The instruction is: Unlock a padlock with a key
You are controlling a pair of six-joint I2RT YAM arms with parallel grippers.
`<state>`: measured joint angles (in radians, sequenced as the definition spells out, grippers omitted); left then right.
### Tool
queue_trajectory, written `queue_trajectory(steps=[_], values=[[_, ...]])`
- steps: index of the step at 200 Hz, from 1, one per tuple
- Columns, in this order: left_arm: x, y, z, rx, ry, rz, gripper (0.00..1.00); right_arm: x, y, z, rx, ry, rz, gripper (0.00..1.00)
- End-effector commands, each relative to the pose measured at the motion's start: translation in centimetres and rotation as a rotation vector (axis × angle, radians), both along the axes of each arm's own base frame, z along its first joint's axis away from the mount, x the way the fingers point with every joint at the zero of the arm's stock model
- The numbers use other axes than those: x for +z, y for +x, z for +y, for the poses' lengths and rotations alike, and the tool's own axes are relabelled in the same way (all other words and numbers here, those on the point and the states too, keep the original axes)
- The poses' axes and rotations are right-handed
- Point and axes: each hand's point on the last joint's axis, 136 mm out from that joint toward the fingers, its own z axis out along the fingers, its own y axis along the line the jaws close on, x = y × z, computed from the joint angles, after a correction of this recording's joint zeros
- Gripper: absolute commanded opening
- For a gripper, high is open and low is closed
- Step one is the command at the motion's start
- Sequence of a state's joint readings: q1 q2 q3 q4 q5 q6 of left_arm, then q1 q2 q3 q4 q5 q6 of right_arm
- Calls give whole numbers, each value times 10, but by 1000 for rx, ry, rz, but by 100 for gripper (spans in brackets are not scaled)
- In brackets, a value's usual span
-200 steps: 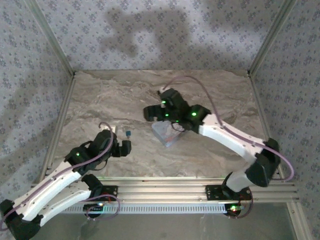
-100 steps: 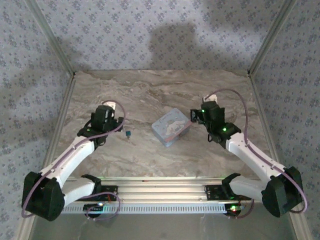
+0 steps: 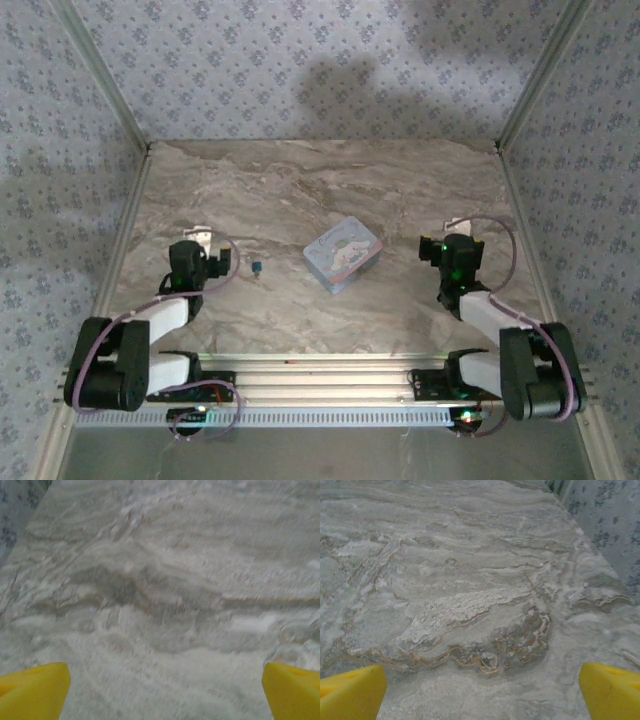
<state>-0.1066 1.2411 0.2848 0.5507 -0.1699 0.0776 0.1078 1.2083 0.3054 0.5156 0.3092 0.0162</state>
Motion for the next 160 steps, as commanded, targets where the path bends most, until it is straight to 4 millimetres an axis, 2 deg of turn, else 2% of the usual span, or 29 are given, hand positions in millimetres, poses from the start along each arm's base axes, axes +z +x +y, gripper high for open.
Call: queue_trajectory(steps=[1, 13, 29, 62, 75, 85, 160], values=[[40, 26, -16, -74, -54, -193, 98, 25, 17, 8, 79, -17, -161, 100], [36, 33, -18, -92, -35, -175, 98, 26, 20, 11, 112, -18, -179, 100], [28, 43, -10, -48, -32, -178, 98, 21, 23, 8, 129, -1, -193, 100], [17, 54, 9, 14, -102, -110, 98, -3, 34, -3, 96, 30, -188, 100], [7, 58, 15, 24, -139, -105, 98, -11, 41, -10, 55, 50, -94, 100], [6, 56, 23, 49, -173, -101, 98, -10, 50, -14, 40, 60, -88, 100], [5, 57, 22, 40, -169, -98, 98, -10, 48, -13, 45, 52, -81, 100]])
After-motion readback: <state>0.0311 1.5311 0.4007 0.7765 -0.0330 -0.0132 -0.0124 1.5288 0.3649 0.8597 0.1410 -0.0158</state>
